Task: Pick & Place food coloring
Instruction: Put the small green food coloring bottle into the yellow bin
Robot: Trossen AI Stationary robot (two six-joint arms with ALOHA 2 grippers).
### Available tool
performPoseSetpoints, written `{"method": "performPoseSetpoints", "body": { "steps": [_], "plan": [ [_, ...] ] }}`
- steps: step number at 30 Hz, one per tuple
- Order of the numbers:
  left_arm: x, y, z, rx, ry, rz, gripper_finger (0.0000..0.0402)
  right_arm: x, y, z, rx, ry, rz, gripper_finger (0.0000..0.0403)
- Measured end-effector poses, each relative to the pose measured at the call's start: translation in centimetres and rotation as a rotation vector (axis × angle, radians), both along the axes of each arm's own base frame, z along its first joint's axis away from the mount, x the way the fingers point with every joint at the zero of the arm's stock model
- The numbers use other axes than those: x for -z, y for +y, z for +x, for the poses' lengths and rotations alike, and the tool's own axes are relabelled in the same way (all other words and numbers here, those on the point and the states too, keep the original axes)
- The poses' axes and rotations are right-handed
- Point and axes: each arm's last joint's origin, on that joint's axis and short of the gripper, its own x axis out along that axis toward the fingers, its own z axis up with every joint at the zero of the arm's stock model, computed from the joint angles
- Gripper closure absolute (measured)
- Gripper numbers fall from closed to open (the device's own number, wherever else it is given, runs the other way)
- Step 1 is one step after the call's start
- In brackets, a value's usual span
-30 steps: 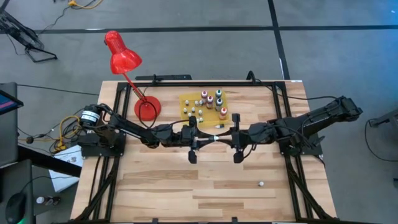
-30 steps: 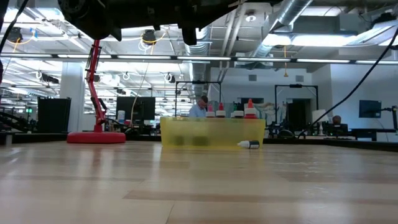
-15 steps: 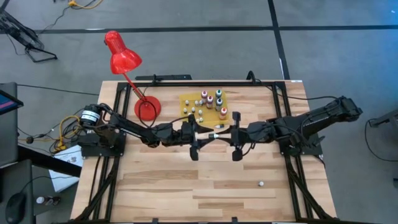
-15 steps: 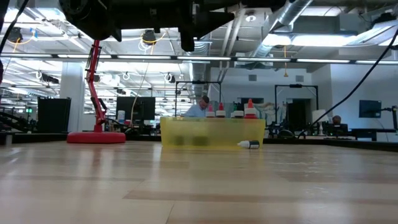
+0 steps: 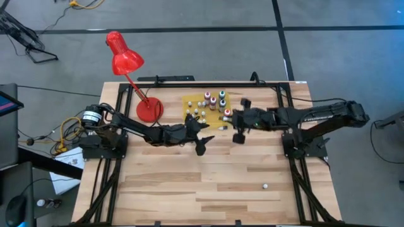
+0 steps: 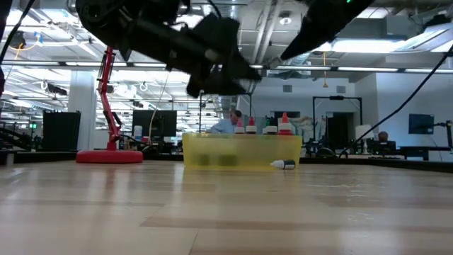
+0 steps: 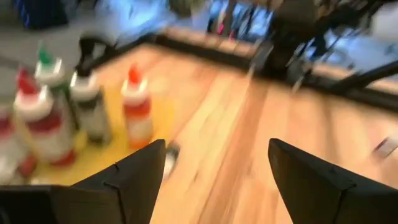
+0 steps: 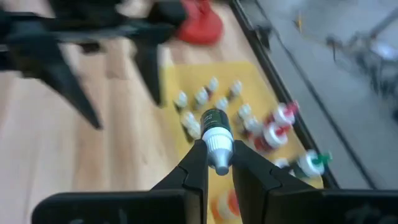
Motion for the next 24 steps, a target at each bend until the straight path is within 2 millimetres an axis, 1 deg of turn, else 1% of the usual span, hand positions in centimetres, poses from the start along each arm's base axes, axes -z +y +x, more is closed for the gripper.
{"method": "performPoseSetpoints", "body": {
  "steps": [2, 4, 6, 8, 11, 13, 17, 19, 24],
  "plan": [
    [0.7, 0.3, -0.2, -0.023, 0.057, -0.046, 0.0125, 0.0, -1.4, 0.1, 0.052, 0.03, 0.035, 0.036],
    [1.3, 0.5, -0.4, -0.043, 0.111, -0.088, 0.0125, -0.4, -2.8, 0.8, 0.088, 0.036, 0.079, 0.0358],
    [1.8, 0.7, -0.7, -0.042, 0.163, -0.12, 0.0125, -0.2, -4.0, 1.4, 0.118, 0.091, 0.118, 0.0357],
    [2.2, 0.8, -0.9, -0.037, 0.207, -0.145, 0.0125, 0.1, -5.0, 2.7, 0.132, 0.149, 0.144, 0.0356],
    [2.4, 0.8, -1.5, -0.051, 0.274, -0.17, 0.0125, 0.9, -6.4, 4.4, 0.163, 0.281, 0.175, 0.0356],
    [2.2, 0.9, -2.1, -0.068, 0.329, -0.172, 0.0125, 1.4, -7.2, 5.6, 0.184, 0.357, 0.192, 0.0356],
    [1.2, 1.0, -3.9, -0.099, 0.431, -0.184, 0.0125, 2.3, -8.5, 7.6, 0.198, 0.461, 0.2, 0.0355],
    [0.5, 1.0, -5.1, -0.117, 0.5, -0.192, 0.0125, 2.8, -8.9, 8.3, 0.185, 0.499, 0.191, 0.0355],
    [-1.2, 1.2, -8.1, -0.177, 0.609, -0.227, 0.0125, 4.8, -9.4, 9.9, 0.165, 0.563, 0.186, 0.0355]
  ]
}}
